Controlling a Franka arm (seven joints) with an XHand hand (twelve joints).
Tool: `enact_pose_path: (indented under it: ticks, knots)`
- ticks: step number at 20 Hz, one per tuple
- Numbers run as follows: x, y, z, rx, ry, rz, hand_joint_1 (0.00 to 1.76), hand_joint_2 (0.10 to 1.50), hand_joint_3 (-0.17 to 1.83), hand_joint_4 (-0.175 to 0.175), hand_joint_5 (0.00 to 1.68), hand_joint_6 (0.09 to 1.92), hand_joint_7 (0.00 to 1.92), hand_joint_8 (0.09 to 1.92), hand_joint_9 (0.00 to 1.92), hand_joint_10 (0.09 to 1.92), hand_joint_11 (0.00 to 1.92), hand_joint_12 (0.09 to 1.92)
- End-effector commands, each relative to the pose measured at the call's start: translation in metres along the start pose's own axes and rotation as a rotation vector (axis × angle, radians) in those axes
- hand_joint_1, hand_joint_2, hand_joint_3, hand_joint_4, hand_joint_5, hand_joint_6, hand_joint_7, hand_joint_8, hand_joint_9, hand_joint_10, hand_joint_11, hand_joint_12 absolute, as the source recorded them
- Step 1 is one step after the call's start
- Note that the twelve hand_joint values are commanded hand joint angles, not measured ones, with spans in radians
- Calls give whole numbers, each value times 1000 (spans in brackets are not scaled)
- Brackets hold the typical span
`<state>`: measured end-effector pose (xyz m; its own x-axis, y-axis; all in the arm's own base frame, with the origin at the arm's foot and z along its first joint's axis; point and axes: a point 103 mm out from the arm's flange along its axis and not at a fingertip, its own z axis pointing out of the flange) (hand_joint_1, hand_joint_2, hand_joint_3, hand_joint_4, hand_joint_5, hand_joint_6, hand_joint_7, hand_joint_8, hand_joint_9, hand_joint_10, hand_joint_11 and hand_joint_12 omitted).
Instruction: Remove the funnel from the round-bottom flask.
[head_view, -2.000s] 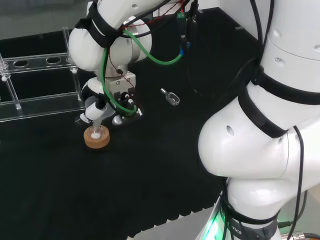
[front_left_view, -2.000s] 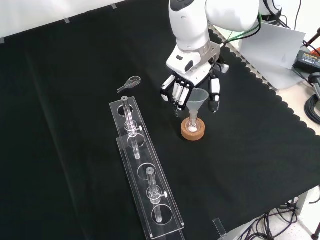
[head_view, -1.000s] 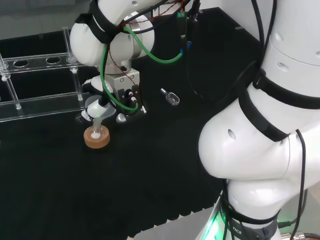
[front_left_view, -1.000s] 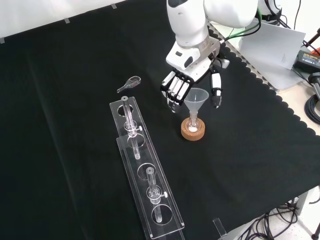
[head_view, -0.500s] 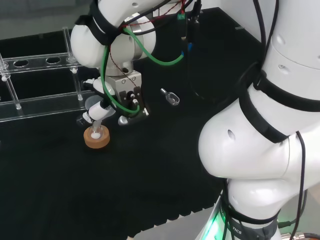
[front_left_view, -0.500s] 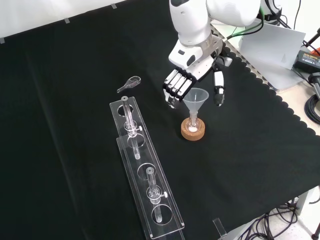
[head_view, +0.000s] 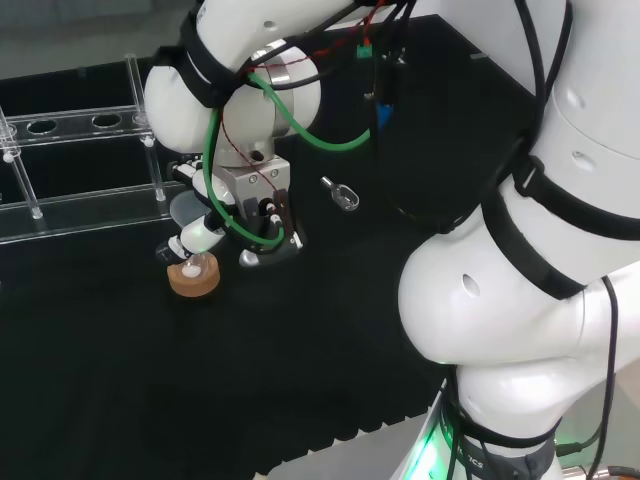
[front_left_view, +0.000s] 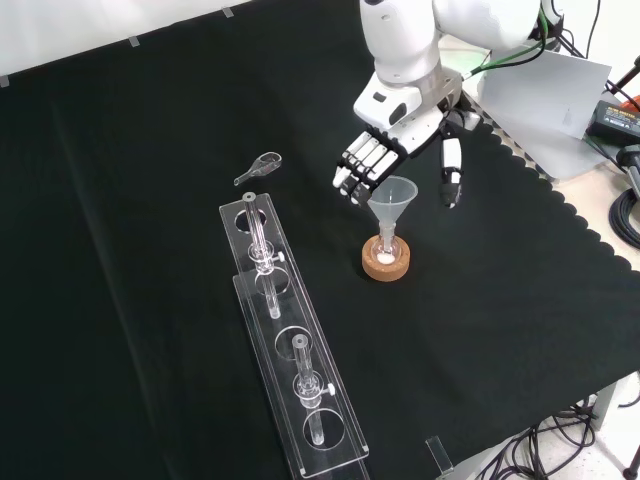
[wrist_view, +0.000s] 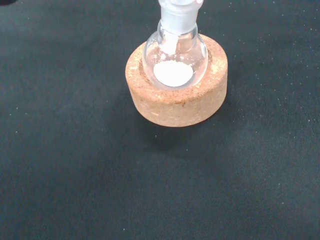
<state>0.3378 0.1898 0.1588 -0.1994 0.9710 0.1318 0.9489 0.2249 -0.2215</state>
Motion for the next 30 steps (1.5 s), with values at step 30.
enact_pose_path:
  ticks: [30]
  knots:
    - [-5, 9, 15, -129, -37, 0, 708, 675, -4, -31, 1, 87, 87, 499, 0, 722, 0, 967]
